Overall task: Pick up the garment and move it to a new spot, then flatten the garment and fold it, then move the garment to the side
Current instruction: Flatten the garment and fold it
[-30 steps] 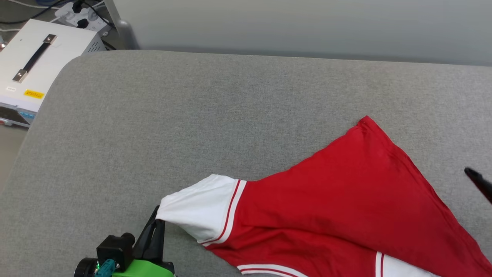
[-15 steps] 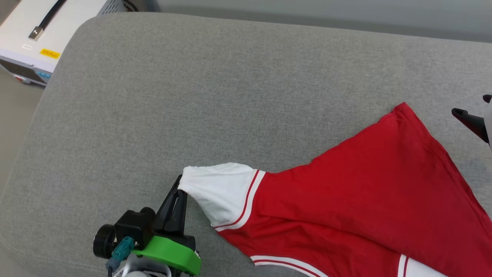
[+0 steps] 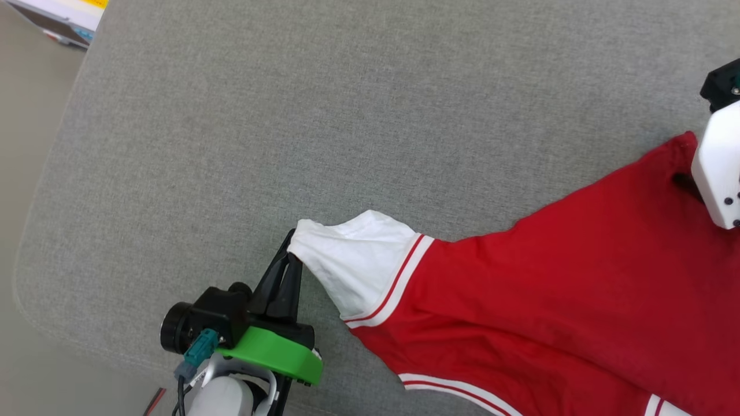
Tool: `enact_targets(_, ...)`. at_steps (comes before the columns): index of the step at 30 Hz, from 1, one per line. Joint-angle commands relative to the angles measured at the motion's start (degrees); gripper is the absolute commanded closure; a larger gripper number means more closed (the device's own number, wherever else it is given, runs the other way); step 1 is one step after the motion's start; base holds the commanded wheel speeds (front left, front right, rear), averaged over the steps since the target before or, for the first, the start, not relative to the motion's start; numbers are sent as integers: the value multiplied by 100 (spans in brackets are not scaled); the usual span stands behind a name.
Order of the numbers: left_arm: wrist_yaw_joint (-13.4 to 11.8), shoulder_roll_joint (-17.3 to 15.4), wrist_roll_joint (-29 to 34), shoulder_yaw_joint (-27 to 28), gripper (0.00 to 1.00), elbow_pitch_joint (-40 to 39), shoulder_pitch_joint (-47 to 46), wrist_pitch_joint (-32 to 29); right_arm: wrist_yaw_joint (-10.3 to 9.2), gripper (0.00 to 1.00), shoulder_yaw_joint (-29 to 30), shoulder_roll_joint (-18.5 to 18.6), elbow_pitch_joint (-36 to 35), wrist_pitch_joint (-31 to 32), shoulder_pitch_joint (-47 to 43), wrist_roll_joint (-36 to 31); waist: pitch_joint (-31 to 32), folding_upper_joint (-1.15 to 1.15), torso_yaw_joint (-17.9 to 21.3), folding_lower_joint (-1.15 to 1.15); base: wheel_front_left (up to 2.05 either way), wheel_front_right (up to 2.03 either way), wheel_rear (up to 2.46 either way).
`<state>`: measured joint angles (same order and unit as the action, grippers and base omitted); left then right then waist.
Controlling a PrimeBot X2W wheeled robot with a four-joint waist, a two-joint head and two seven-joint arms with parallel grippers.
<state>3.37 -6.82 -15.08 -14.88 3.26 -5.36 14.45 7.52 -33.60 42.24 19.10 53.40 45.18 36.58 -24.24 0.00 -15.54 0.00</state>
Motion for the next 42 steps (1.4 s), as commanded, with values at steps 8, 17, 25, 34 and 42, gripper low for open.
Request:
enact_targets(8, 66, 54, 48, 79, 100, 181, -167, 51, -3, 100, -688, 43, 408, -277, -107, 335, -39, 0, -2, 0, 0, 0, 0)
enact_targets(17, 124, -56, 123, 248, 100, 280, -136, 53, -3, 100, -782, 16, 241, -1508, 233, 403, 455, 0, 242, 0, 0, 0, 0)
enact_targets(25, 170, -285, 146, 410, 100, 112, -286, 54, -3, 100, -385, 5, 8, -2733, 174, 560, 1063, 0, 506, 0, 0, 0, 0)
enact_targets(34, 239, -751, 301, 489, 100, -264, -1361, -227, -3, 100, 344, 3, -376, -3515, 123, 585, 1448, 0, 799, 0, 0, 0, 0)
enact_targets(42, 319, -1060, 333, 463, 100, -629, -3086, -723, -3, 100, 1162, -152, -885, -3596, 546, 337, 1151, 0, 981, 0, 0, 0, 0)
